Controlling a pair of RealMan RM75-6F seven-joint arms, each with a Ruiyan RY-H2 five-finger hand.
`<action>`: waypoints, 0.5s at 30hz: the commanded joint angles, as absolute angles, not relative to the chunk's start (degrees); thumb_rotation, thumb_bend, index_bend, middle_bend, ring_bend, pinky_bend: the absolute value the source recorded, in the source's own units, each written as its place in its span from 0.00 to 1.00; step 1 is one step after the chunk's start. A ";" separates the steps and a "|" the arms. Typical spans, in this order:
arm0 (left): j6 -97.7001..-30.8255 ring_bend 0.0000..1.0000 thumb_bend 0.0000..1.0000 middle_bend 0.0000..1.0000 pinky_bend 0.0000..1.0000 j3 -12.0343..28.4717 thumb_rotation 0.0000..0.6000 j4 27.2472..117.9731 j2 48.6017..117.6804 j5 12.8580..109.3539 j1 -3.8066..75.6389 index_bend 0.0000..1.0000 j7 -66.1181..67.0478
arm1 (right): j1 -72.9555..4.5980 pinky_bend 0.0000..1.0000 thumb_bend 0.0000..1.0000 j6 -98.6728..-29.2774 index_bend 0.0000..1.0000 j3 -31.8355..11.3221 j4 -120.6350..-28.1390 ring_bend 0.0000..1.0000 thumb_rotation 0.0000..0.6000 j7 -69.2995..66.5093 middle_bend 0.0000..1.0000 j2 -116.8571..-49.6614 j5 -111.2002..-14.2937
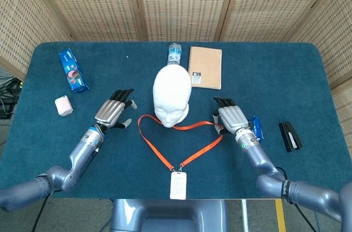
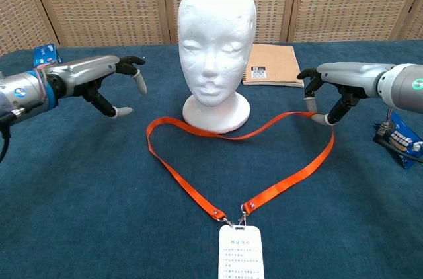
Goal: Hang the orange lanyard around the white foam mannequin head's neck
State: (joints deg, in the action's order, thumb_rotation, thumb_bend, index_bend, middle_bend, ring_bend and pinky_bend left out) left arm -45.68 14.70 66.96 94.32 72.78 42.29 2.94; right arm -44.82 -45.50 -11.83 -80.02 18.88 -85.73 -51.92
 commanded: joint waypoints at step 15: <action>-38.63 0.00 0.37 0.00 0.00 15.40 1.00 51.46 104.77 69.25 50.22 0.46 -1.34 | -46.35 0.00 0.67 -43.35 0.70 -11.19 -77.03 0.00 1.00 16.29 0.05 -86.99 -52.46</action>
